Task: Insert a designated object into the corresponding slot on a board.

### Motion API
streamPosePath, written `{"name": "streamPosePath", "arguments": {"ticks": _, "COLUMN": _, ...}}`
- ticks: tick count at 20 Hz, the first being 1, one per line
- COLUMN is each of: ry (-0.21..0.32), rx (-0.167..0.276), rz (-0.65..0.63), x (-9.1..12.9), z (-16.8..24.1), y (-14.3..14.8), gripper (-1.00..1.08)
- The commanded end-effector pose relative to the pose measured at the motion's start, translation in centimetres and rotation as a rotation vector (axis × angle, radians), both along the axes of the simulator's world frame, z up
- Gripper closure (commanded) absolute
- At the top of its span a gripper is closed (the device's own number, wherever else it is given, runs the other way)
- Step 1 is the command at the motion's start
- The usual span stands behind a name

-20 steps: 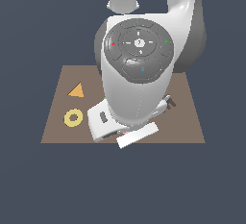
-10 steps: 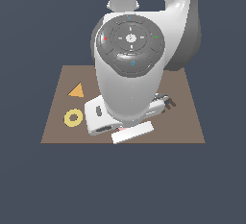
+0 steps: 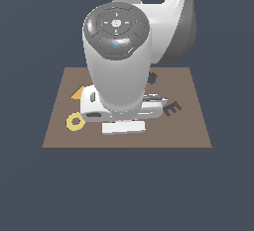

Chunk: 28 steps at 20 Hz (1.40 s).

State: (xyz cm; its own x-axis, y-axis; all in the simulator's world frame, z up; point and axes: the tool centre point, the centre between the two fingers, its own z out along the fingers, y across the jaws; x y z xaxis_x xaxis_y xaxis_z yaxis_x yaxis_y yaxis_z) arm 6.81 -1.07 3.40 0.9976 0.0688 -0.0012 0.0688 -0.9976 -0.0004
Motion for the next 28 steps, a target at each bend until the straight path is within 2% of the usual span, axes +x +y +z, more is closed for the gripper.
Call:
{"name": "streamPosePath", "arguments": {"ticks": 1, "ry": -0.001, "rx": 0.000, "rz": -0.088, "x": -0.9, "z": 0.1, "y": -0.5, "gripper": 1.08}}
{"name": "streamPosePath", "arguments": {"ticks": 14, "ry": -0.001, "rx": 0.000, "rz": -0.641, "x": -7.2, "z": 0.3, "y": -1.6, "gripper": 1.08}}
{"name": "streamPosePath", "arguments": {"ticks": 28, "ry": 0.000, "rx": 0.001, "rz": -1.195, "x": -13.1, "z": 0.4, "y": 0.9, "gripper": 1.08}}
